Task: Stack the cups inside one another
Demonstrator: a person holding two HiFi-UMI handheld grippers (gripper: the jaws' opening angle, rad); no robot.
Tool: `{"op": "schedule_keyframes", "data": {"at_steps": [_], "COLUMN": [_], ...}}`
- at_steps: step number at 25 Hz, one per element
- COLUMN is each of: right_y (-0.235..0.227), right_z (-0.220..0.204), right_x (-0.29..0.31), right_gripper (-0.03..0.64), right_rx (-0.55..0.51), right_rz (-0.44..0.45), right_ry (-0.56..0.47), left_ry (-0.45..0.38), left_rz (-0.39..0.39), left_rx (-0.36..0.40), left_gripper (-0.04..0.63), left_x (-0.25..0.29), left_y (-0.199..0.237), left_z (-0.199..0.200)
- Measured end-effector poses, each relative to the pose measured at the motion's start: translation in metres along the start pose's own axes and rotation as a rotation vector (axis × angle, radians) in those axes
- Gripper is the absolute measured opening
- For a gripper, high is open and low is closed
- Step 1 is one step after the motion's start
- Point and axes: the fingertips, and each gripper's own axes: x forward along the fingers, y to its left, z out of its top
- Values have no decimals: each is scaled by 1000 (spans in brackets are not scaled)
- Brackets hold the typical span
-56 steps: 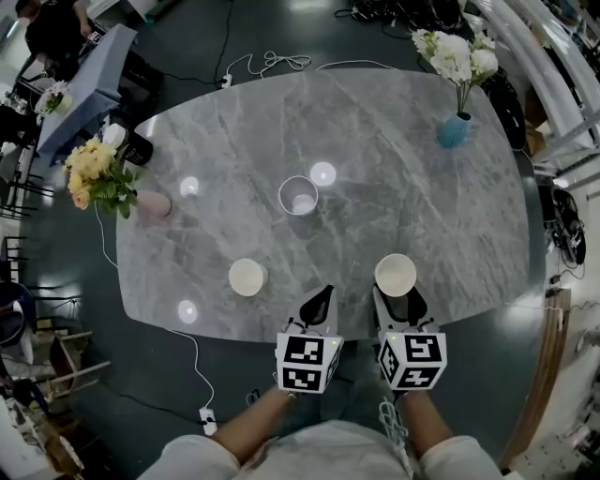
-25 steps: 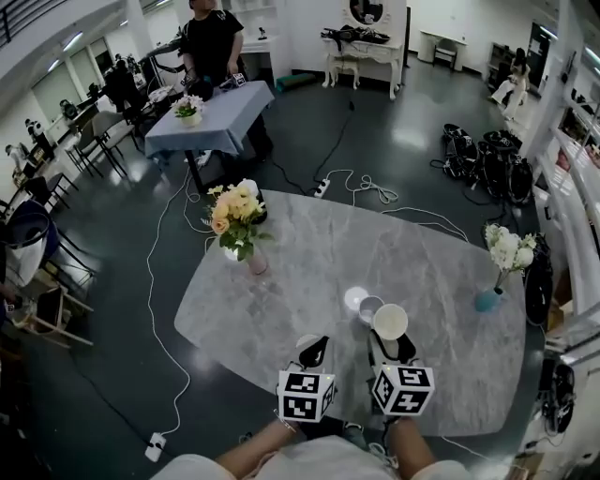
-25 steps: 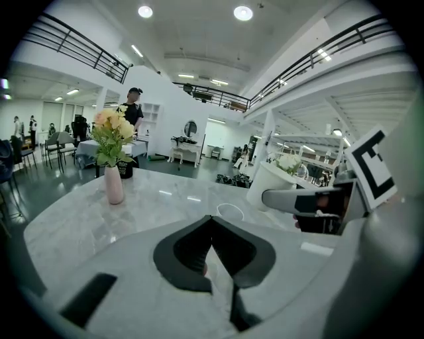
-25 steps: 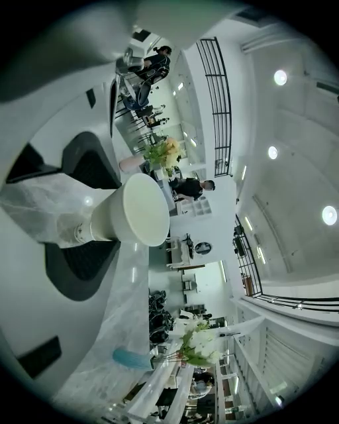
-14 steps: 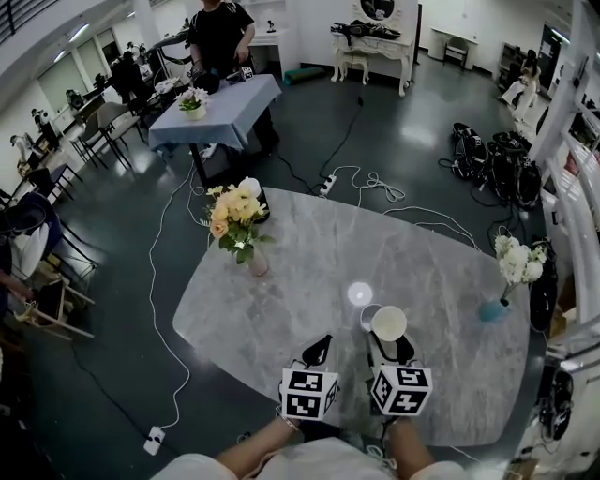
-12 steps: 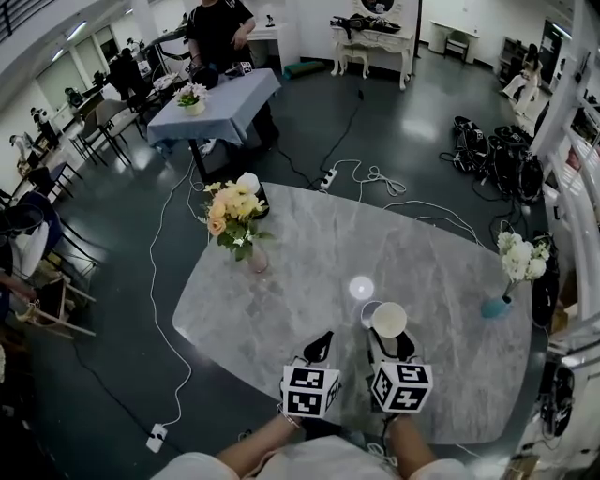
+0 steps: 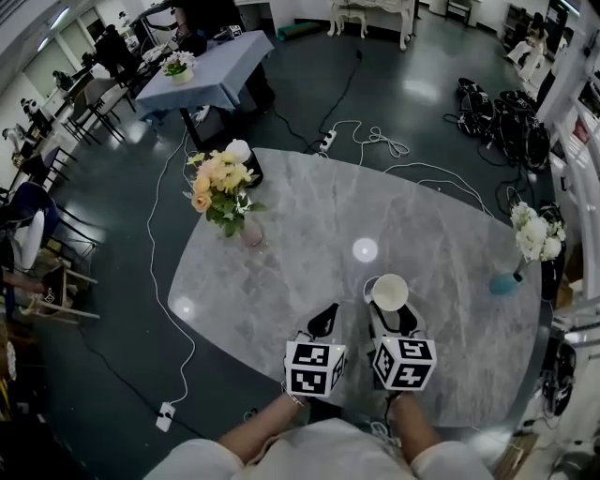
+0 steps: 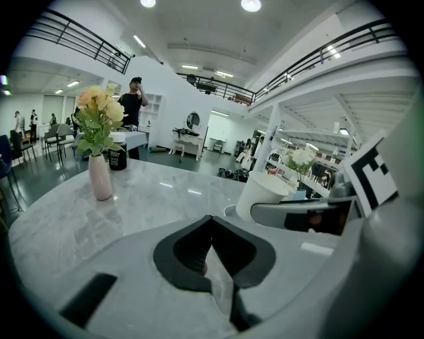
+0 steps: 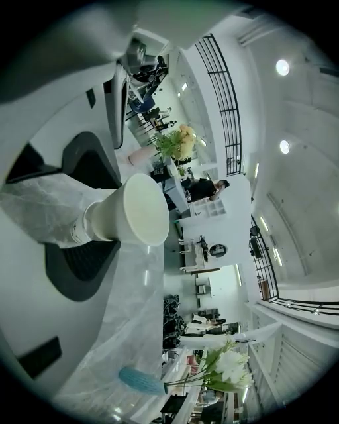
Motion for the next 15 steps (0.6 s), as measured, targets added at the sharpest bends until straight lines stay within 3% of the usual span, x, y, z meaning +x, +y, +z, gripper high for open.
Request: {"op": "schedule_keyframes", "data": {"at_steps": [15], "right_y": [-1], "right_z": [-9], "right_x": [14], "right_gripper": [219], "right_rx": [1], "right_rz": [12], "right_ry": [33], "left_ry": [18], "left_rz": [16], "left_rx": [-5], "left_gripper": [-3], "left_x": [6], "left_y": [8], "left_z": [-5]}}
